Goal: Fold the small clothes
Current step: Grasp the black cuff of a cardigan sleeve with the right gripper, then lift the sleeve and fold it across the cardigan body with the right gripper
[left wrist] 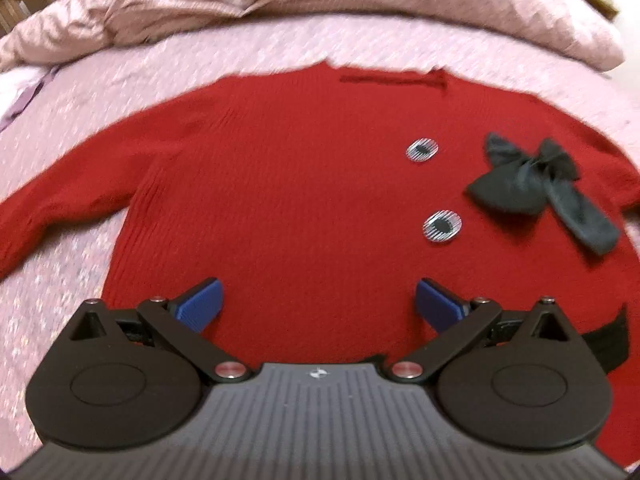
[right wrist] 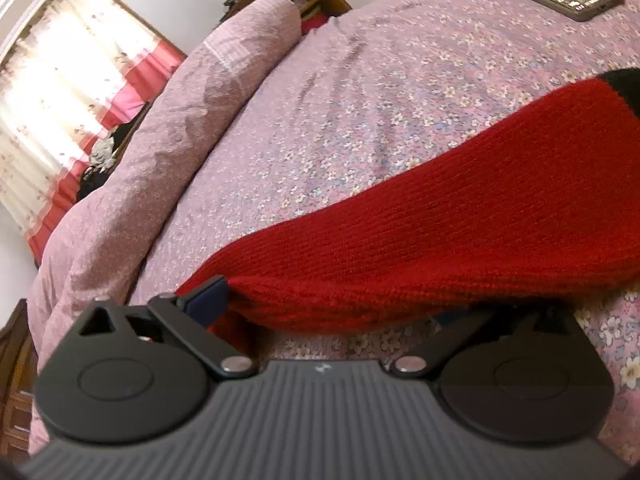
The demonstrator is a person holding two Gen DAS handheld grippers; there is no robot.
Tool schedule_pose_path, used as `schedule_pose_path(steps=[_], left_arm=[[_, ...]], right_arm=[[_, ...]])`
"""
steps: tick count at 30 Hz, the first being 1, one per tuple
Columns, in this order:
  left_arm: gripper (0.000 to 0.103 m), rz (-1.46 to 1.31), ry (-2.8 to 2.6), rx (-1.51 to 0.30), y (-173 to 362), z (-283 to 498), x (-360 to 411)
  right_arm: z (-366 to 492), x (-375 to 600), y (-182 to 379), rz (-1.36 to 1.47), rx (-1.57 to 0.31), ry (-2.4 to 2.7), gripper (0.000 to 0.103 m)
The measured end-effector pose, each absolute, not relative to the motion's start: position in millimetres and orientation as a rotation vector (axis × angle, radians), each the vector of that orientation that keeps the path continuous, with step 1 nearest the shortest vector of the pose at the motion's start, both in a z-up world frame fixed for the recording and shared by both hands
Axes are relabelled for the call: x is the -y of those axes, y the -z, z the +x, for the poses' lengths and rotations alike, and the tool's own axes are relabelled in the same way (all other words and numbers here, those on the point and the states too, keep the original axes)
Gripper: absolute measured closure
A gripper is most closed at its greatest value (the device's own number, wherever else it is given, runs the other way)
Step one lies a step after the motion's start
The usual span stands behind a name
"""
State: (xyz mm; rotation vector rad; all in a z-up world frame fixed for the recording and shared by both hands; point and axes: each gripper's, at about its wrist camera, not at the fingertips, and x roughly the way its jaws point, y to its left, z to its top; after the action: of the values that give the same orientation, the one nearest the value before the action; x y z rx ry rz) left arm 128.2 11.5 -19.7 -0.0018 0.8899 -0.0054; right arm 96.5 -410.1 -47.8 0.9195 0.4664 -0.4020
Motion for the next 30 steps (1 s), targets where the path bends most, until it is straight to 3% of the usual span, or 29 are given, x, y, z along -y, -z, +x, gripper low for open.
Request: schedule_pose_path(steps=[4, 6, 8, 11, 19, 23, 30], left_arm=[[0.000, 0.027, 0.048, -0.853, 15, 135, 5], [0.004, 0.043, 0.071, -0.839, 14, 140, 16], [0.011, 0.060, 0.067, -0.828, 14, 146, 27], [0.016, 0.065, 0.081, -0.842, 16, 152, 38], [0.016, 0.073, 0.090, -0.912, 28, 156, 53], [0.015, 0.053, 0.090, -0.908, 34, 156, 50], [0.011, 0.051, 0.093, -0.901, 38, 153, 48]], right_arm=[[89, 416, 50, 0.922, -0.464, 0.363, 0.003], [85, 423, 51, 0.975, -0.456, 0.354, 0.008], [81, 427, 50, 0.994, -0.457, 0.361, 0.019], [76, 428, 49, 0.970, -0.463, 0.362, 0.025], [80, 434, 43, 0.873, -0.465, 0.402, 0.028], [87, 433, 43, 0.801, -0.492, 0.418, 0.042], [83, 447, 48, 0.868, -0.503, 0.405, 0.056]])
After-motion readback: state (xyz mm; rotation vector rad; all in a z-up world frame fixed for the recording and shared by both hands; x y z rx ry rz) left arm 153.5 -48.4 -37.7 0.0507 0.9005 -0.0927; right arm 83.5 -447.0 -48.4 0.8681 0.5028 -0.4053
